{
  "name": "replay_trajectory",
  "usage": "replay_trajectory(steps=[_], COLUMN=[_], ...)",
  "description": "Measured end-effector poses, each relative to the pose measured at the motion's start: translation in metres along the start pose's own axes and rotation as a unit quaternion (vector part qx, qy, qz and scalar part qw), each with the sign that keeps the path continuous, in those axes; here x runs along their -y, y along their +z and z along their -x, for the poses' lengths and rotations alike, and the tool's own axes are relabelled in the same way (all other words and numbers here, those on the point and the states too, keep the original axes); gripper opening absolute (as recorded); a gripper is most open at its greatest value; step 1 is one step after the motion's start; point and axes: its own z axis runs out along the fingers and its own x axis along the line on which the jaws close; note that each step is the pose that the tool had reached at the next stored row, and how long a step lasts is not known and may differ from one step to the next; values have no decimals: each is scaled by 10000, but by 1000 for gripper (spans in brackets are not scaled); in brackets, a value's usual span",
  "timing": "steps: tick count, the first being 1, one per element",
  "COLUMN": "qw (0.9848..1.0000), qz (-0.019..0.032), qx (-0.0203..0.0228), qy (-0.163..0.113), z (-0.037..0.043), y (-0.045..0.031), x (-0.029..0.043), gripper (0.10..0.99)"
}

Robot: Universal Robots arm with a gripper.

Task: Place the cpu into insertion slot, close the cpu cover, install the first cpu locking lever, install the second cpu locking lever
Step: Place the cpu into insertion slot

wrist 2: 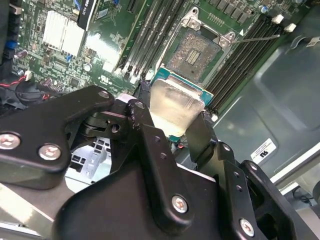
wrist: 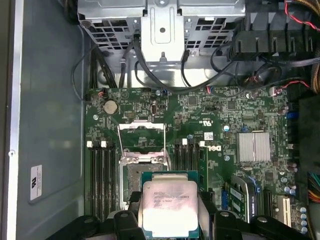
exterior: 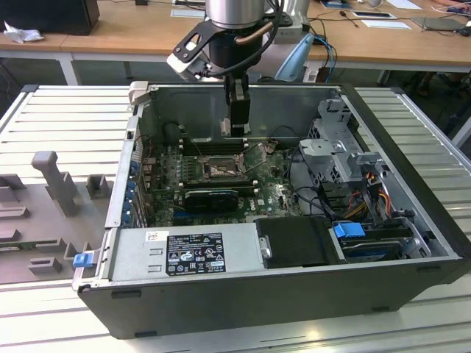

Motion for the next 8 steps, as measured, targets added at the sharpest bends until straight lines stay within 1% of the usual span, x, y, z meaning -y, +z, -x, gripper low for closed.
replay_trajectory(steps=[8], qw=[9999], qz=[0], qx=[8], qy=[107], z=[0], y=[23], x=[2], gripper=[525])
